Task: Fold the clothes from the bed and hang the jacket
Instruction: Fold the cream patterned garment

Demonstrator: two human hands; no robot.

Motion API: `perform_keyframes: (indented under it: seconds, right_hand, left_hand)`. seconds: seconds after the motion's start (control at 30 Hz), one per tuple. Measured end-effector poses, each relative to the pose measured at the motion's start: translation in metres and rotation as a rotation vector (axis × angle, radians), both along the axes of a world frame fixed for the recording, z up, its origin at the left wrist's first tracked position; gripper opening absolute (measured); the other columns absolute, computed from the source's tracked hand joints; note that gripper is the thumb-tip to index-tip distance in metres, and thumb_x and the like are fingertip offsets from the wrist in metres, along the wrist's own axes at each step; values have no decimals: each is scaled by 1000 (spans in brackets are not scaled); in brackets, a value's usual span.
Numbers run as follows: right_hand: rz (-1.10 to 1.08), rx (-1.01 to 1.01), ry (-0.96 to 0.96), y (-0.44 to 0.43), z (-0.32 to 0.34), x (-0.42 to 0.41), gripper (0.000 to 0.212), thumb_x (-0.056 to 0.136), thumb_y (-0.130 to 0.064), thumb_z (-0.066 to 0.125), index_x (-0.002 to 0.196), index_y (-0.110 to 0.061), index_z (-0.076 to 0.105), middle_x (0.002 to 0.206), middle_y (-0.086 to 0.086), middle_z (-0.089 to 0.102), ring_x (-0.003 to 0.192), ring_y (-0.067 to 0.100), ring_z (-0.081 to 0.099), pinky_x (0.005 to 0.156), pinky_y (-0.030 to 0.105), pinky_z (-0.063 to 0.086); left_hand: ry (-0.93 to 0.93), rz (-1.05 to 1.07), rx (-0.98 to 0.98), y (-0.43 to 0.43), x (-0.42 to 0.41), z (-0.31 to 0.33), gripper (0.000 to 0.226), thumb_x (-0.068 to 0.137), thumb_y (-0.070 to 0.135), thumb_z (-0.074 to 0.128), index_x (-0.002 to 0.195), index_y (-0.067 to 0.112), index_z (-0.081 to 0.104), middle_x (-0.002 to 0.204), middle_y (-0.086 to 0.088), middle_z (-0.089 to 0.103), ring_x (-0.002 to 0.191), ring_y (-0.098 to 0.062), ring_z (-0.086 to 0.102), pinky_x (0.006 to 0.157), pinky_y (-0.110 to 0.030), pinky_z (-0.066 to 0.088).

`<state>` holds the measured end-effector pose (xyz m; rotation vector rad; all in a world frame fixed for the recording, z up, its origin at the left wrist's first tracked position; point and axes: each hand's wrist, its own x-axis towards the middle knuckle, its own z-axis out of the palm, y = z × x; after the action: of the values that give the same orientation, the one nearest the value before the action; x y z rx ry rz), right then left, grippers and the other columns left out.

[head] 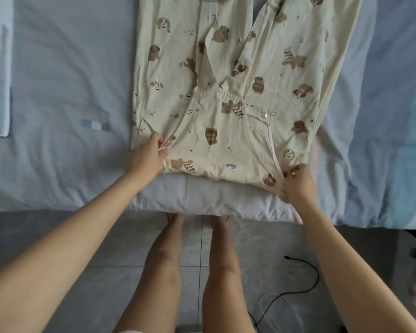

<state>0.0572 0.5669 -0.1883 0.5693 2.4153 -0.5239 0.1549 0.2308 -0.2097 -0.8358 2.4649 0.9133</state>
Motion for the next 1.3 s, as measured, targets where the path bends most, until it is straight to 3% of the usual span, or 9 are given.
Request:
perform_keyframes:
  seconds: [0.23,0.37,0.47,0.6,0.7,0.83,1.1,1.2,1.3]
  right_hand:
    - [945,-158,633,-50,10,3,62,85,-44,57,138,-15,40,139,16,44,131,33,35,109,44,27]
    - [1788,251,428,-43,-31,30,100,72,-66,57,152,-27,11,158,-1,18,144,23,22,117,43,16]
    - [1561,403,247,-7,-39,23,111,73,-43,73,152,-30,-4,159,-6,12,141,33,27,111,58,21]
    - [1378,434,72,0,-10,10,95,86,-2,48,149,-40,-13,161,-5,4,127,41,43,95,55,45]
    - [1370,414,-66,-27,43,-14,72,91,-2,38,149,-40,18,148,-7,40,108,26,61,92,44,50]
    - [1216,190,-433,-64,159,-59,39,93,-11,45,127,-22,60,107,-2,65,81,13,56,59,14,38]
    - [1229,167,-854,-53,356,-29,30,77,-38,77,100,-24,65,85,-11,64,81,10,60,78,19,47]
    - [1198,293,-617,-45,387,-66,37,82,-36,73,107,-11,67,94,0,64,82,14,57,70,18,44]
    - [1045,387,28,-61,459,-141,36,93,-36,55,116,-10,64,115,10,64,98,25,59,80,29,44]
  left_hand:
    - [535,-475,-416,0,1,0,58,83,44,56,129,10,46,135,-12,33,122,-29,36,100,-47,25]
    - [181,-1125,-510,-13,17,-17,100,78,40,63,152,24,-3,160,0,-7,146,-21,-12,114,-54,0]
    - [-129,-962,-446,-23,18,-20,102,85,25,63,148,32,-17,156,8,-22,145,-22,-17,109,-68,10]
    - [38,-912,-416,-4,4,-5,74,74,-14,44,142,13,42,151,-10,34,124,-45,47,75,-59,52]
    - [-206,-975,-323,-1,-35,58,58,81,-1,49,134,22,52,141,-7,49,114,-31,58,83,-37,52]
    - [-499,-1041,-270,-19,-100,181,10,75,7,53,79,12,61,79,-9,62,75,-27,59,57,-25,37]
    - [-919,-849,140,-31,-69,376,22,55,5,64,76,7,66,71,-8,64,58,-19,58,53,-23,42]
    - [-646,-682,136,-48,-86,420,18,74,-5,58,72,11,66,59,1,64,49,-11,57,47,-18,41]
    - [-171,-626,-100,-69,-143,494,3,69,7,57,68,9,59,65,-16,55,58,-19,44,51,-27,29]
